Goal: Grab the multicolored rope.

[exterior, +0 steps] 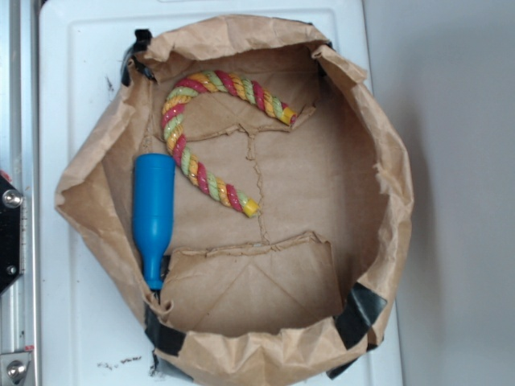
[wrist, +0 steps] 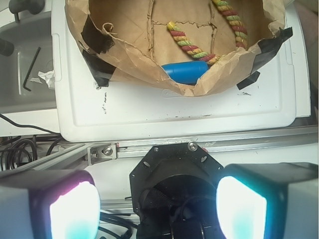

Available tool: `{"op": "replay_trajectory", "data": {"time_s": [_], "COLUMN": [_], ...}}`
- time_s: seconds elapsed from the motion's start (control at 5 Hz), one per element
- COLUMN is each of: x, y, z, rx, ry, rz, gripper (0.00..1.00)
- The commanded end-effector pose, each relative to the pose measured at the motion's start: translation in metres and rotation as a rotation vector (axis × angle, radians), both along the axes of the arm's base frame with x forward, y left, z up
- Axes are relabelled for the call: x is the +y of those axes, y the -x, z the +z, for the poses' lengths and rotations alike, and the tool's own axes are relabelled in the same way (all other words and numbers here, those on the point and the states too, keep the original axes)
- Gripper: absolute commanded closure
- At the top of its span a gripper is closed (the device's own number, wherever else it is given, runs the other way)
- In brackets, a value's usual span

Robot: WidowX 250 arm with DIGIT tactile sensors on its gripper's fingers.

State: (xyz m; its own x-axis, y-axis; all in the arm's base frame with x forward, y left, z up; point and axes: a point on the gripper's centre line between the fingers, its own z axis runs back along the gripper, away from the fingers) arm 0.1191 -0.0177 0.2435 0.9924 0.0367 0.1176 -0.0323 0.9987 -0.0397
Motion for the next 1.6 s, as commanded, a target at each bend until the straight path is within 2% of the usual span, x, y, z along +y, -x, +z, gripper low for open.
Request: {"op": "replay_trajectory", "data": {"time_s": [0.0, 0.2, 0.4, 0.6, 0.8, 1.0, 1.2, 1.4], "x": [0.000, 0.037, 0.057, 0.092, 0.095, 0.086, 0.059, 0.050], "y": [0.000, -0.028, -0.045, -0.069, -0.096, -0.120, -0.143, -0.158], "z": [0.000, 0.006, -0.001, -0.018, -0.030, -0.044, -0.062, -0.077], "rx": [0.000, -0.076, -0.103, -0.109, -0.064, -0.010, 0.024, 0.034], "ry": [0.000, 0.052, -0.009, -0.087, -0.138, -0.142, -0.155, -0.137], "rz": [0.000, -0.082, -0.102, -0.141, -0.165, -0.202, -0.183, -0.204], "gripper": [0.00, 0.00, 0.00, 0.00, 0.00, 0.00, 0.00, 0.00]}}
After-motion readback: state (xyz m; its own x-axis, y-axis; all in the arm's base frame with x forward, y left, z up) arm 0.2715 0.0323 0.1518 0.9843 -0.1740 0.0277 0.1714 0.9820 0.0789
